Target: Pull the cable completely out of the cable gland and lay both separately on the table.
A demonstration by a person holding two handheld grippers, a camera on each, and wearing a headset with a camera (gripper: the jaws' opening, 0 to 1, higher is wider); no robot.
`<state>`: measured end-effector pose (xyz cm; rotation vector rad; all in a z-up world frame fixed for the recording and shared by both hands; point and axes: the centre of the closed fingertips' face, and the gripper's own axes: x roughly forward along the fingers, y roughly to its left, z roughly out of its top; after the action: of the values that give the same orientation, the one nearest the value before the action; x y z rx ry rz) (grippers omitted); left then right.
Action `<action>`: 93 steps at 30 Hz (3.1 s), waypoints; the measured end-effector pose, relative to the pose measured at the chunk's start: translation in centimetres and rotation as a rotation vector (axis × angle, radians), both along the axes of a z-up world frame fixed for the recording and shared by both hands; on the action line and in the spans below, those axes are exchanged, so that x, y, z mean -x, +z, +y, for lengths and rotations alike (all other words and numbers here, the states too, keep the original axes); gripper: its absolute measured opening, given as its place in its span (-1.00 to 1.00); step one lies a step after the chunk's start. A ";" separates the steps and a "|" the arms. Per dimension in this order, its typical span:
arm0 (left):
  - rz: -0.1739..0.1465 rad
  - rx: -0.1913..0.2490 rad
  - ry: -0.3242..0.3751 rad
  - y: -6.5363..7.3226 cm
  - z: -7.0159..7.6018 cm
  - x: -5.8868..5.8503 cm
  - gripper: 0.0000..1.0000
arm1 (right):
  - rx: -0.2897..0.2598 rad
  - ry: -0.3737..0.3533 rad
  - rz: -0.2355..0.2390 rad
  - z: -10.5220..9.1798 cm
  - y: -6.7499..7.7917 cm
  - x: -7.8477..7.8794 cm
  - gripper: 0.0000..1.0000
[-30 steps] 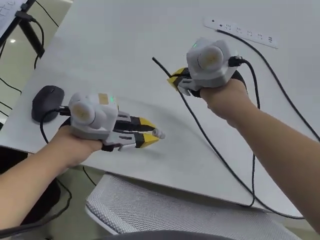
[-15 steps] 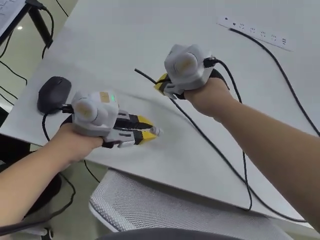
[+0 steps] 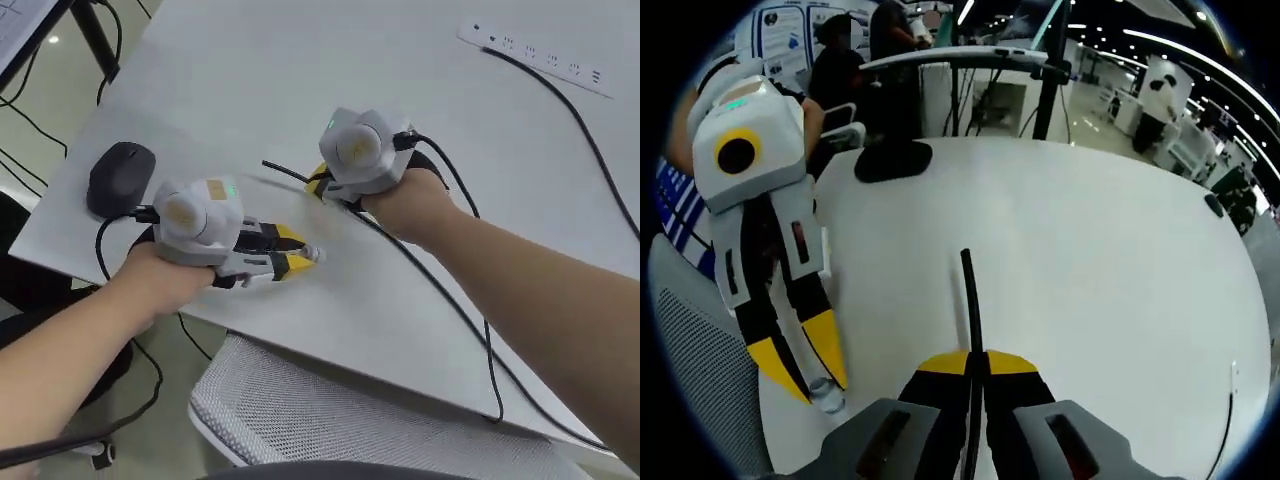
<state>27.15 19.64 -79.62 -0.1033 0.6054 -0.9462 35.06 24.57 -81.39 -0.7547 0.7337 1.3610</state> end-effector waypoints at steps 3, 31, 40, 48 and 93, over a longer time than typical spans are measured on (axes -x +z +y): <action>0.003 -0.002 0.003 -0.6 0.2 -0.2 -0.69 | 0.007 0.004 0.002 0.1 -0.2 0.1 -1.00; 0.023 -0.017 0.024 -1.5 0.4 -0.4 -0.69 | 0.012 -0.021 0.021 0.0 -0.5 0.2 -0.99; 0.032 -0.007 0.028 -1.4 0.7 -0.4 -0.62 | 0.011 -0.059 -0.003 0.0 -0.3 -0.3 -0.77; 0.033 0.009 0.032 -0.7 0.9 -0.4 -0.58 | -0.007 -0.092 -0.026 -1.0 1.6 -0.9 -0.63; -0.049 0.102 0.086 12.0 -1.1 3.0 0.30 | -0.397 -0.463 0.017 -21.3 16.4 7.2 0.28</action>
<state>24.15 18.50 -67.64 -0.1955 0.5034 -0.8939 27.87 3.25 -65.02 -0.2357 0.5798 1.0414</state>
